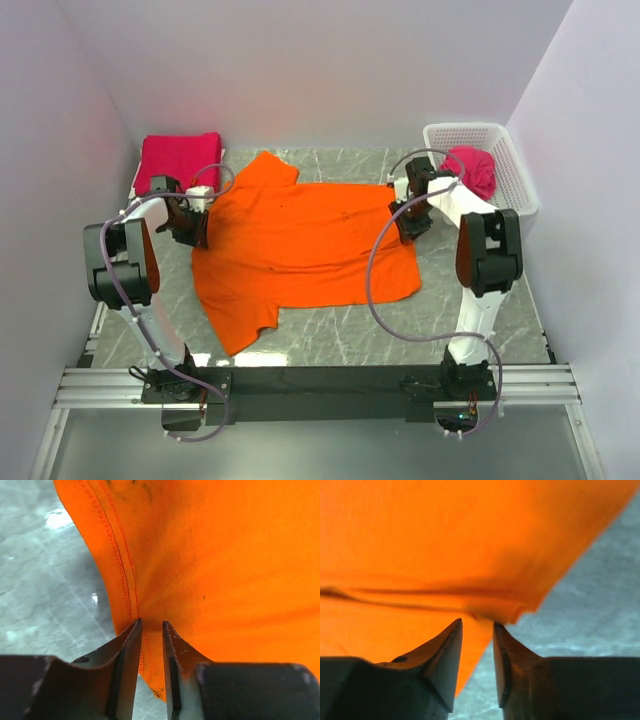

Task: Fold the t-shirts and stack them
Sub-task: Flatten the tshirt out

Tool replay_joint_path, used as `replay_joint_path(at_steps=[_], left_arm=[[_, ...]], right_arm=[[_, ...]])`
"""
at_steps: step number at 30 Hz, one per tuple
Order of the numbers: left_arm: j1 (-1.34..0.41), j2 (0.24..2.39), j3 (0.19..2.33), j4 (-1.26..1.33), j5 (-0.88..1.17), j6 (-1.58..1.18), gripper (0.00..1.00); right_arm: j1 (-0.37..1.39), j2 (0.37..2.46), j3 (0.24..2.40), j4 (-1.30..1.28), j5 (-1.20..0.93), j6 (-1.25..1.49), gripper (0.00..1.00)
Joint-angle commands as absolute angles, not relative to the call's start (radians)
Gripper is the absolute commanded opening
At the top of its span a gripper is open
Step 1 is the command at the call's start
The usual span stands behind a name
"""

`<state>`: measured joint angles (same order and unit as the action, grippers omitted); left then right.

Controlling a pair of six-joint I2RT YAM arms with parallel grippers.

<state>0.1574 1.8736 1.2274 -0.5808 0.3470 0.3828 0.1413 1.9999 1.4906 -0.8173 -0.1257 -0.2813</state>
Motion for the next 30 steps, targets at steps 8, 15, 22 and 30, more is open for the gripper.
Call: replay_joint_path(at_steps=[8, 15, 22, 30], left_arm=[[0.169, 1.836, 1.241, -0.653, 0.411, 0.419, 0.35], [0.17, 1.824, 1.23, -0.644, 0.405, 0.426, 0.36], [0.169, 1.835, 1.232, -0.638, 0.402, 0.425, 0.35], [0.17, 1.867, 1.258, -0.635, 0.396, 0.425, 0.35]], right_arm=[[0.037, 1.566, 1.189, -0.999, -0.386, -0.31, 0.64], [0.017, 1.588, 1.005, -0.878, -0.42, -0.244, 0.64], [-0.043, 1.689, 1.026, -0.854, -0.417, -0.219, 0.69], [-0.046, 1.812, 1.133, -0.952, -0.576, -0.248, 0.54]])
